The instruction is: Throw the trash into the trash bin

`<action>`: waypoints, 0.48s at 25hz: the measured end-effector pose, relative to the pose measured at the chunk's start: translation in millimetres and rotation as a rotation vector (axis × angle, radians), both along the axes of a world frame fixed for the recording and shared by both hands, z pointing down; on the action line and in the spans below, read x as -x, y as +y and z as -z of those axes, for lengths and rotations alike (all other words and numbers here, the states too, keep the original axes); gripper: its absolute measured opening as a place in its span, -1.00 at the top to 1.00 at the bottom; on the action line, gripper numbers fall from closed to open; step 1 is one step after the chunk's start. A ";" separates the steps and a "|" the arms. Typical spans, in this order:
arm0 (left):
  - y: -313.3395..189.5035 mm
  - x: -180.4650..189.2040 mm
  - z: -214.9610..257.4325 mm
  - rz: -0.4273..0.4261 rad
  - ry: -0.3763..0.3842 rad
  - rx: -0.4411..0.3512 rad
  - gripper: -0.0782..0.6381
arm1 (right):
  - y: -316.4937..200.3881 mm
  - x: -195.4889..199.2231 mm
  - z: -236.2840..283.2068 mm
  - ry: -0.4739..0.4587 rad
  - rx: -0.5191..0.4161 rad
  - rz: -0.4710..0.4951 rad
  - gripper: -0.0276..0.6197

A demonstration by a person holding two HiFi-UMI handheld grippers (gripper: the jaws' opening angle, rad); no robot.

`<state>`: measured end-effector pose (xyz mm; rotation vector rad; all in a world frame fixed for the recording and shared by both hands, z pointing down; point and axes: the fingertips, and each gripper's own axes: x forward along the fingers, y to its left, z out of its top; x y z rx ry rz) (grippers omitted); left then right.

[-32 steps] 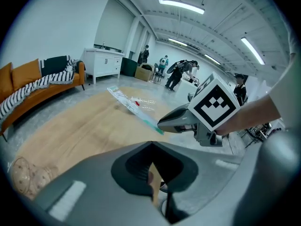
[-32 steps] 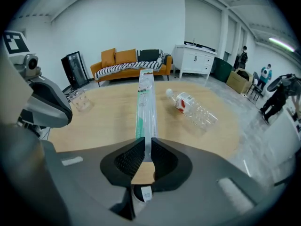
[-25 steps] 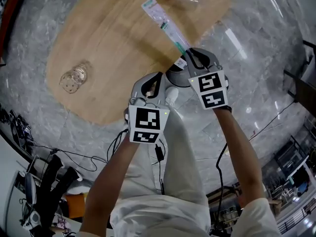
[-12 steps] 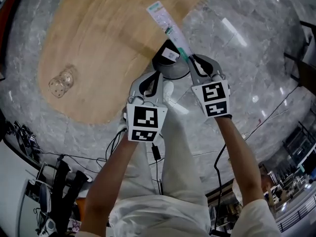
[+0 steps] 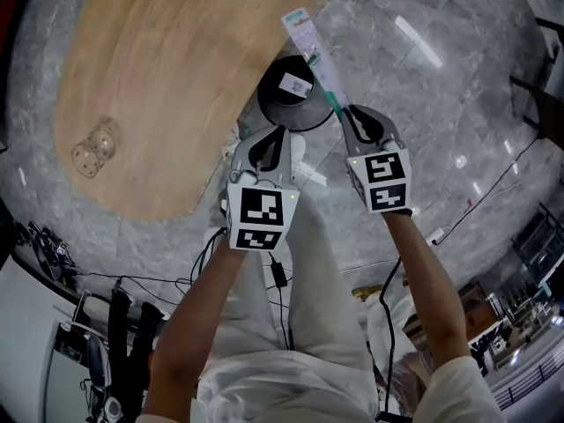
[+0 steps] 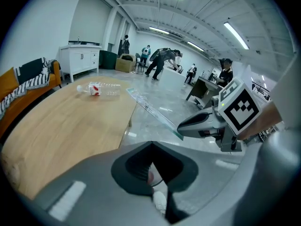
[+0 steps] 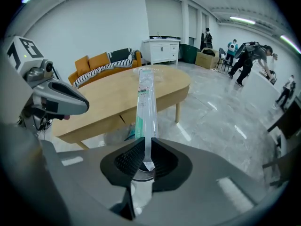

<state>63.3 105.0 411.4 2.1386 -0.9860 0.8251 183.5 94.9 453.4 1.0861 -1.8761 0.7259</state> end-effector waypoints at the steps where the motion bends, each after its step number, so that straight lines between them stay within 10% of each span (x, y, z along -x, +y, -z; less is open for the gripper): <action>1: 2.2 -1.4 -3.3 -0.002 -0.003 0.002 0.78 | 4.6 -2.8 -4.1 0.004 0.006 0.000 0.71; 12: 33.6 -6.6 -46.0 0.014 -0.024 0.054 0.78 | 49.5 -19.2 -61.2 0.043 0.104 0.058 0.71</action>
